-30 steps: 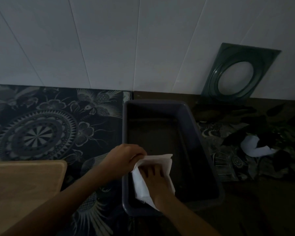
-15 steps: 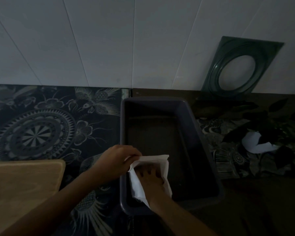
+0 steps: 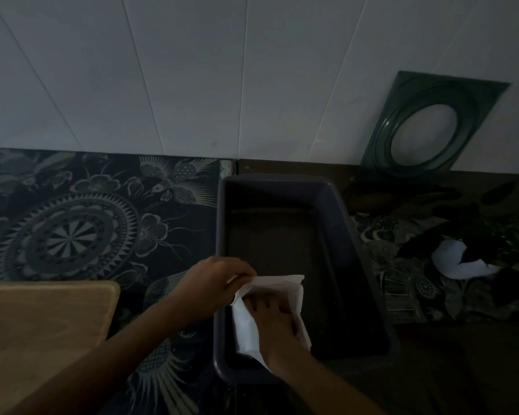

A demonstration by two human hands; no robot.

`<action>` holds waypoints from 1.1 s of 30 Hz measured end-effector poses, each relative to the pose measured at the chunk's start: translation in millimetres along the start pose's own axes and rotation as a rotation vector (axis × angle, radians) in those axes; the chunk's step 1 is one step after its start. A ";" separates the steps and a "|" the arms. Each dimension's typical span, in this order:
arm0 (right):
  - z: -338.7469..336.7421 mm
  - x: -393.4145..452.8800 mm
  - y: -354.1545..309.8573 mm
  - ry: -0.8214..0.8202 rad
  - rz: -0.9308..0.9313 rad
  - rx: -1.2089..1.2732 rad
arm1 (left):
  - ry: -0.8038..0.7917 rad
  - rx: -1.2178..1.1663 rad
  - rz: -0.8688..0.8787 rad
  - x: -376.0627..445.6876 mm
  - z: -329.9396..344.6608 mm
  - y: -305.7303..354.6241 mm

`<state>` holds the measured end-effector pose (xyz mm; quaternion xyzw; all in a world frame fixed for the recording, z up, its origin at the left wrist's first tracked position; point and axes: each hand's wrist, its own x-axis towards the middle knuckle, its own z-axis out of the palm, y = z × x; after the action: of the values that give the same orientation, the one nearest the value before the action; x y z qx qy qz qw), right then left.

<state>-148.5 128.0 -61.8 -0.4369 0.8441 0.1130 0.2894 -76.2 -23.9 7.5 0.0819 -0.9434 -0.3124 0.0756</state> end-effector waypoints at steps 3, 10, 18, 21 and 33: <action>-10.3 -8.5 -5.1 0.011 0.006 0.004 | 0.002 0.018 -0.015 0.1 -1.0 -0.9; -43.3 -41.2 -12.2 0.028 -0.014 -0.114 | -0.003 0.050 -0.025 2.2 -2.3 -1.9; -72.7 -75.9 -12.3 0.088 0.013 -0.071 | -0.026 0.081 0.012 5.1 -6.6 1.0; -83.0 -89.8 -11.7 0.140 0.027 0.012 | -0.053 0.082 0.031 5.2 -9.1 3.4; -128.3 -148.6 -0.7 0.305 -0.004 0.021 | -0.154 0.023 0.058 0.9 -18.1 6.8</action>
<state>-131.0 170.6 129.1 -0.4476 0.8785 0.0362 0.1627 -74.3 -29.1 26.0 0.0310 -0.9520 -0.3044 0.0111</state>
